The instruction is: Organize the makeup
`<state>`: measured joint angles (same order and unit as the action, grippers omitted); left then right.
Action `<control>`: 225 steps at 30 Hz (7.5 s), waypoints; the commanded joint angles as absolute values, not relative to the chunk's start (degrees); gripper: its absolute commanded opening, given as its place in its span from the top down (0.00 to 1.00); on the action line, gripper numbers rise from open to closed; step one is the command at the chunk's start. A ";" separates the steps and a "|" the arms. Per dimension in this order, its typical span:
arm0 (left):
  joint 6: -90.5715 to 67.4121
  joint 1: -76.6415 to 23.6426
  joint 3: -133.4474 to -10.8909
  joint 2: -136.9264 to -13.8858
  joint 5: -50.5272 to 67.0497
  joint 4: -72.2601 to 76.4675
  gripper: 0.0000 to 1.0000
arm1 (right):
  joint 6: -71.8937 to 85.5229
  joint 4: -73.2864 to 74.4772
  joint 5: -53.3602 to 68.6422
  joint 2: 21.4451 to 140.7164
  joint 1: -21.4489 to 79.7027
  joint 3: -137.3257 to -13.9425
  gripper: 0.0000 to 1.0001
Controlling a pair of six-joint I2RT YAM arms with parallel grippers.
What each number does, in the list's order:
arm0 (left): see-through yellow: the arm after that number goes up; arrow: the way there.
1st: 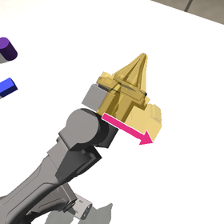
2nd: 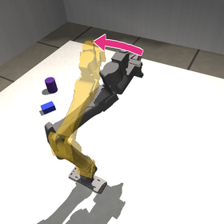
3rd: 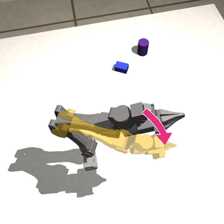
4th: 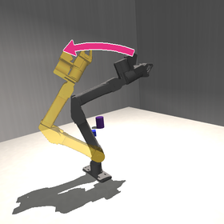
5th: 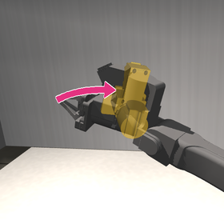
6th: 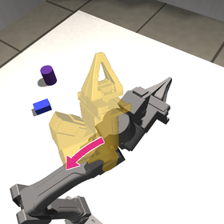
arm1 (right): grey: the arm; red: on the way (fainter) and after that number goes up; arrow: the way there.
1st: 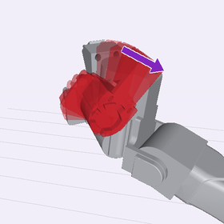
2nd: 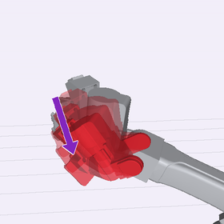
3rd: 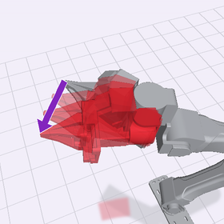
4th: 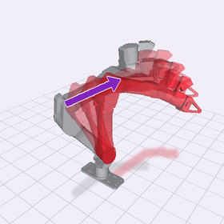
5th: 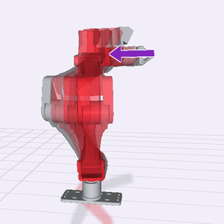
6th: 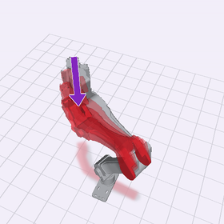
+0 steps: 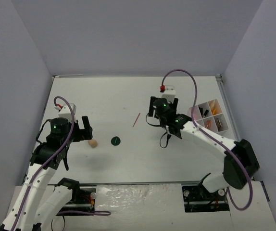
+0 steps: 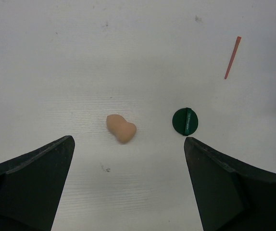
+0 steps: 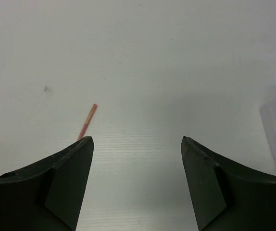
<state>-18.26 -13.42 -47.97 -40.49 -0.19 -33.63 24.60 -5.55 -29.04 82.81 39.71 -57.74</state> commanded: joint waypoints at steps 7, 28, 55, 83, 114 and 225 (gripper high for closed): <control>-18.28 -12.92 -48.59 -40.75 -0.45 -30.94 0.03 | 32.97 -5.64 -33.36 104.79 45.26 -73.85 0.32; -18.28 -12.92 -48.57 -40.61 0.00 -30.90 0.03 | 36.58 -6.21 -33.75 122.65 44.91 -84.81 0.54; -18.28 -12.92 -48.43 -40.38 -0.44 -31.17 0.03 | 33.75 -6.97 -33.39 117.74 42.34 -73.31 1.00; -18.28 -12.74 -48.25 -39.02 -0.95 -31.22 0.03 | -10.67 -40.05 -34.59 57.37 15.41 -27.03 1.00; -18.19 -12.74 -47.99 -37.49 1.78 -30.25 0.03 | -18.72 -52.93 -39.02 70.84 8.79 -22.50 0.92; -18.43 -11.87 -47.55 -38.50 -0.51 -30.48 0.03 | -5.27 -9.25 -61.29 68.90 34.19 -39.57 1.00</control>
<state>-18.28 -12.29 -47.00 -38.56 -0.25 -33.56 -6.96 -10.90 -50.81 65.67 35.79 -38.15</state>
